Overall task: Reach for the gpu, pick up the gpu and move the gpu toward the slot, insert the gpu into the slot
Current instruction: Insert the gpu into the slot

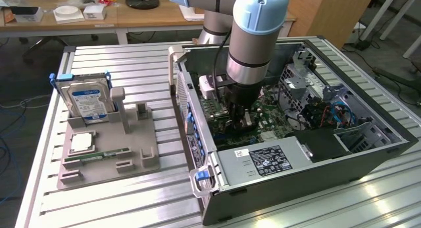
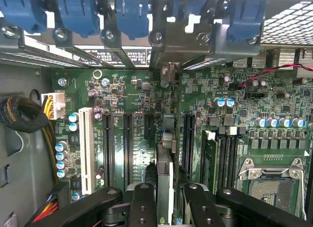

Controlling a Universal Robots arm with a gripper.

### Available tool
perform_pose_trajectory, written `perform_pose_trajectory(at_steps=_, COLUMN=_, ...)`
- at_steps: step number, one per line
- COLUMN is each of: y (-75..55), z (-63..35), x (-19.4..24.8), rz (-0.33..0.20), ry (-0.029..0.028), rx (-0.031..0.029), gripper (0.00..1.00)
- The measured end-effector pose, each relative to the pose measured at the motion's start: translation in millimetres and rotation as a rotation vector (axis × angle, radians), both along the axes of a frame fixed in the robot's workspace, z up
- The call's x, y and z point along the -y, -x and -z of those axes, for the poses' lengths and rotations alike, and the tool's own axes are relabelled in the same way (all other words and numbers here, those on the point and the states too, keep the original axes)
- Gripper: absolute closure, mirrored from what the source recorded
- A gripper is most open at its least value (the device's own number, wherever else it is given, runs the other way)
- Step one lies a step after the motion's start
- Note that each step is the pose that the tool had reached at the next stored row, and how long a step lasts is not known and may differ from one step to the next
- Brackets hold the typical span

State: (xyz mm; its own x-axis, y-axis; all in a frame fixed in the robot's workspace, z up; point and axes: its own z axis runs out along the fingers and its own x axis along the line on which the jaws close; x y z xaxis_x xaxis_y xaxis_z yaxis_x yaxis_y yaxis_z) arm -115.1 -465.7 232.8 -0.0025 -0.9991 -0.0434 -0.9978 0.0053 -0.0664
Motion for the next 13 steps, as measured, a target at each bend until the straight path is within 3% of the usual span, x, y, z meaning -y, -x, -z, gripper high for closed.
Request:
perform_pose_trajectory(at_steps=11, y=0.2, z=1.3, x=0.0, rz=0.0, ry=-0.0002, rx=-0.0001, gripper=0.74)
perform_pose_trajectory(at_steps=13, y=0.6, z=2.0, x=-0.3, rz=0.001, ry=-0.0038, rx=-0.0005, gripper=0.74)
